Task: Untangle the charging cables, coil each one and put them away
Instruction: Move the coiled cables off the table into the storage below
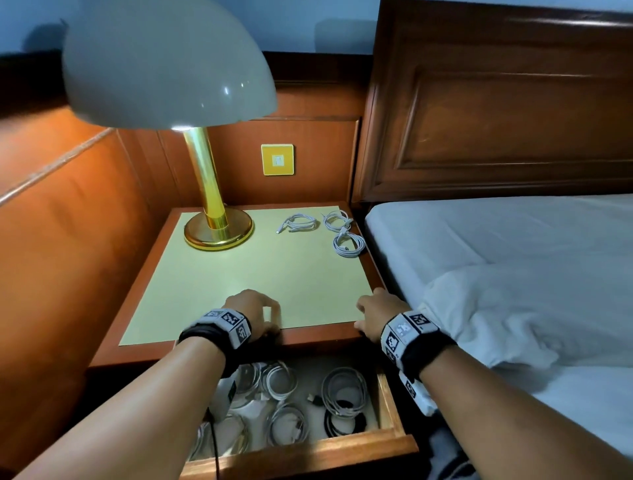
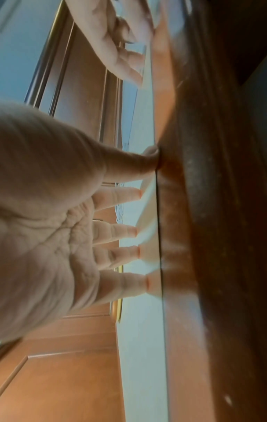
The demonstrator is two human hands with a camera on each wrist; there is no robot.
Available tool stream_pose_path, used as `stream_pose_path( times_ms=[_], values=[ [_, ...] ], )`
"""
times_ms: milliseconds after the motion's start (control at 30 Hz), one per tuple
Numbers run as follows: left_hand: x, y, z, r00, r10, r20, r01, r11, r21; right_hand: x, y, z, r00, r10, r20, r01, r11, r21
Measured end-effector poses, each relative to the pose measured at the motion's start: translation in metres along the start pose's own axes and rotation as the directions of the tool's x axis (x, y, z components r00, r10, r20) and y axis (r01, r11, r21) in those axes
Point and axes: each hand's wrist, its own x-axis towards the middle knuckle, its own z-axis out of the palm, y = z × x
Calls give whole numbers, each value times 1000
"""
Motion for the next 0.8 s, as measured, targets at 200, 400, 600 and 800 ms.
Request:
stream_pose_path(
  times_ms=[200, 400, 600, 800],
  values=[
    [23, 2, -10, 999, -21, 49, 19, 999, 48, 33, -12, -8, 998, 55, 43, -64, 965, 256],
    [74, 15, -18, 992, -130, -4, 130, 991, 35, 82, -10, -8, 995, 96, 7, -91, 911, 402],
    [146, 24, -29, 982, -165, -86, 166, 986, 1, 123, -1, -13, 998, 53, -39, -37, 943, 331],
    [213, 41, -48, 996, -92, -11, 92, 995, 29, 153, -2, -14, 999, 48, -18, -40, 950, 309]
  ],
)
